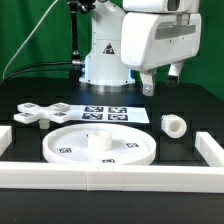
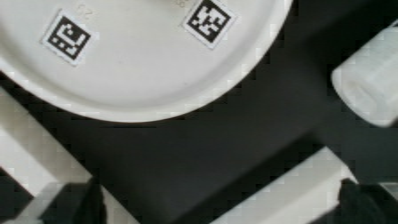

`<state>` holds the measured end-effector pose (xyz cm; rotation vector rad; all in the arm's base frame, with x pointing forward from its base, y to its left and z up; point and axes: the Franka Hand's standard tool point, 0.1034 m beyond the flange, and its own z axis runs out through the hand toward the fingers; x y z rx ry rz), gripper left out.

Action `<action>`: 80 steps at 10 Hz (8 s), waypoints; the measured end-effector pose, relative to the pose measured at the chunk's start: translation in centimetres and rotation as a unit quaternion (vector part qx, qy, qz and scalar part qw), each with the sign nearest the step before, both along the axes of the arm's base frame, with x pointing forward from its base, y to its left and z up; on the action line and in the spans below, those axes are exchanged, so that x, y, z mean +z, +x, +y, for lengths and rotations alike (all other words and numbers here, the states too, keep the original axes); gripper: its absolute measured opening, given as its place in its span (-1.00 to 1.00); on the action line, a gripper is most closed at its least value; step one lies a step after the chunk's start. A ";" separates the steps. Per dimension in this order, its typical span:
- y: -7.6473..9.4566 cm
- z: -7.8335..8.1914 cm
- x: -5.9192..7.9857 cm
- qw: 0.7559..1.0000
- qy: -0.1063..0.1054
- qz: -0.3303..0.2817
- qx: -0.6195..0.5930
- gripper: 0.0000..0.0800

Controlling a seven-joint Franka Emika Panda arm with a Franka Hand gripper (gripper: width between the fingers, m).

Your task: Assemble round table

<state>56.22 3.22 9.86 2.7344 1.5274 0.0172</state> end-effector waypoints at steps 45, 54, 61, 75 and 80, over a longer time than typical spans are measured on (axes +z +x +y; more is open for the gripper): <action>-3.3 3.6 -3.0 0.990 0.016 0.000 -0.137 0.62; -5.5 8.9 -3.0 0.974 -0.027 0.075 -0.212 0.62; -8.2 8.8 -3.4 0.915 -0.213 0.223 -0.261 0.62; -9.3 9.1 -8.5 0.868 -0.288 0.317 -0.252 0.01; -8.7 9.3 -7.0 0.881 -0.270 0.327 -0.210 0.02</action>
Offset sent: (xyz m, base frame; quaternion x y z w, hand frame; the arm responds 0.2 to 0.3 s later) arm 0.0069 -0.0301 -0.0282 0.0074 0.0385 -0.0341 0.9987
